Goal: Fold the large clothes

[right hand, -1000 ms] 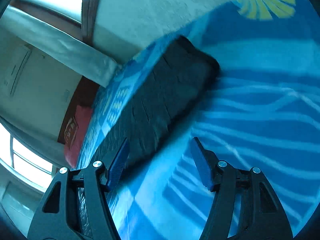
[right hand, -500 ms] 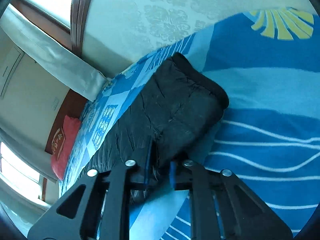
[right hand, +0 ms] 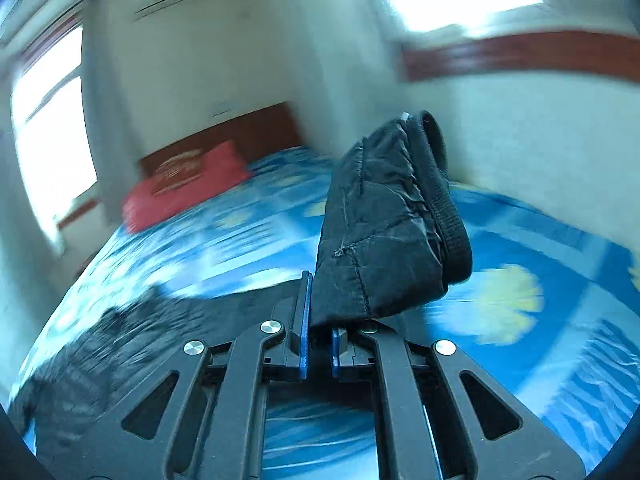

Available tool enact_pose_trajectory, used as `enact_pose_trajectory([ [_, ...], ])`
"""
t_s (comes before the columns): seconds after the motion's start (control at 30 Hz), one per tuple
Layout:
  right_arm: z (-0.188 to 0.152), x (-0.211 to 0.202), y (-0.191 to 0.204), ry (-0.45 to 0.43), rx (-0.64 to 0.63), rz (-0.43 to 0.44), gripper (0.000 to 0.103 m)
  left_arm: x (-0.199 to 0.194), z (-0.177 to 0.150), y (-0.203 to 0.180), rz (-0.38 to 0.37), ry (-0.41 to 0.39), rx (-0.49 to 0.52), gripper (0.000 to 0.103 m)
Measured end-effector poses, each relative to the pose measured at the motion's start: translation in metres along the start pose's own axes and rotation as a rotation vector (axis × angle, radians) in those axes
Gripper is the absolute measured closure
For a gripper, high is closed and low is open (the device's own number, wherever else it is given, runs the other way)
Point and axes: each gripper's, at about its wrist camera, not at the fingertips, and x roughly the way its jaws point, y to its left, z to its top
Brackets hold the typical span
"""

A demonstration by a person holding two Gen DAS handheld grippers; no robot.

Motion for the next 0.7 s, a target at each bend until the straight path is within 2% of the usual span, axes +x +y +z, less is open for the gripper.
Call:
enact_pose_trajectory([
  [0.1,-0.015,0.016,0.079,0.049,-0.081,0.084,0.096,0.0,0.0,0.001,0.0,-0.003,0.0,0.005],
  [0.33,-0.067,0.041,0.228,0.17,-0.212,0.224,0.096,0.0,-0.002,0.001,-0.002,-0.016,0.0,0.005],
  [0.53,-0.113,0.053,0.323,0.271,-0.3,0.307,0.096,0.0,-0.003,0.001,-0.009,-0.025,-0.004,0.005],
  [0.7,-0.143,0.065,0.372,0.337,-0.376,0.341,0.095,0.0,-0.004,0.001,-0.009,-0.027,-0.005,0.005],
])
